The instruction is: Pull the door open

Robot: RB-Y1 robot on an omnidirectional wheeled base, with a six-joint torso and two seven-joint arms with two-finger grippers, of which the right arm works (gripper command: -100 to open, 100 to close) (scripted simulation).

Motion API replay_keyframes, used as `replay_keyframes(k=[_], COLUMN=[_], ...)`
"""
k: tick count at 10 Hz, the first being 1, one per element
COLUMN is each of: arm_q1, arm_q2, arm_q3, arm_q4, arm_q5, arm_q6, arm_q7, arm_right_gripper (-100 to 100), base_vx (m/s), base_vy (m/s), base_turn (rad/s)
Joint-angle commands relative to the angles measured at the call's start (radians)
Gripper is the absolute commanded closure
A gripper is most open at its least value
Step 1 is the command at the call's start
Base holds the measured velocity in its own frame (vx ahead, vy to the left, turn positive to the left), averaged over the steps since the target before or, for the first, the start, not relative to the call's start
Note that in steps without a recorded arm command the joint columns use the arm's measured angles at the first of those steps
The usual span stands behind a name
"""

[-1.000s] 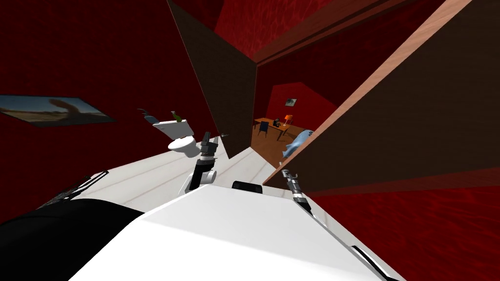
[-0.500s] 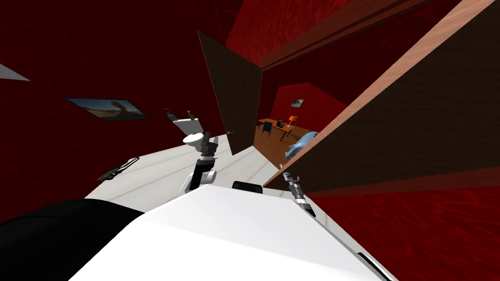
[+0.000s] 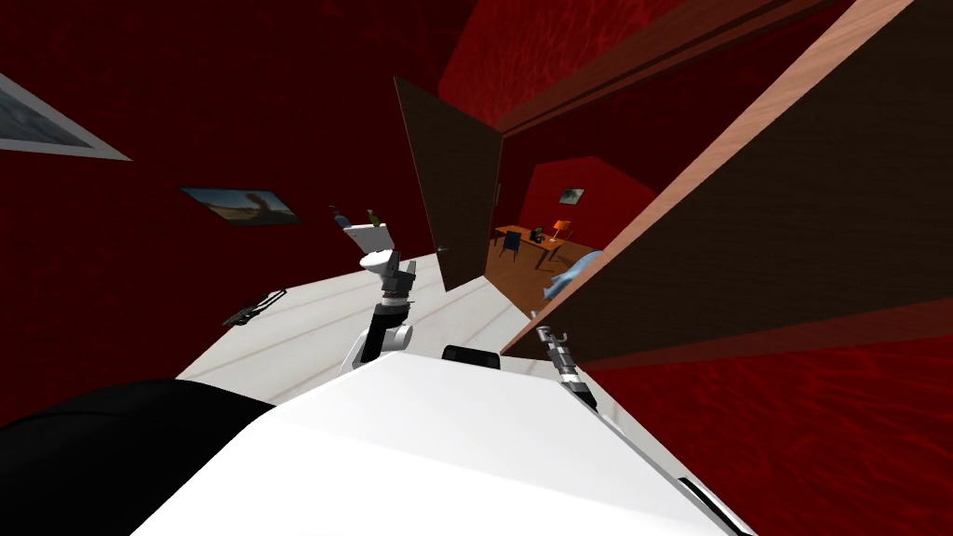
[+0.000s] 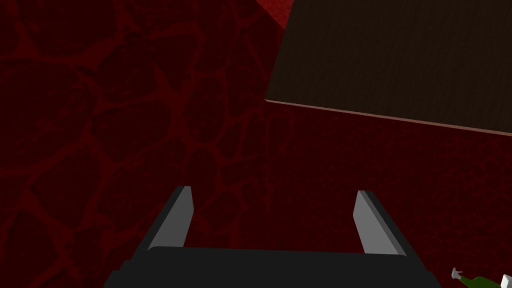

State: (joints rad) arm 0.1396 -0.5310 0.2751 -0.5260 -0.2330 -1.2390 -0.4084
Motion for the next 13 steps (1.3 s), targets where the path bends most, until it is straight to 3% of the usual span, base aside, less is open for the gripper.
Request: replay_keyframes(k=[1, 2, 11, 13], arm_q1=[-0.016, -0.034, -0.108, -0.121], arm_q2=[0.008, 0.017, 0.051, 0.058], arm_q3=[-0.002, -0.02, -0.095, -0.093], arm_q4=[0.028, 0.03, 0.037, 0.057], arm_q5=[0.011, 0.042, 0.165, 0.17], arm_q6=[-0.008, 0.006, 0.062, 0.056], arm_q7=[-0.005, -0.01, -0.032, -0.034], arm_right_gripper=[100, 100, 100, 100], base_vx=[-0.123, -0.192, -0.193, -0.121], base_vy=[-0.039, -0.027, -0.078, -0.068], base_turn=[0.03, 0.106, 0.086, 0.05])
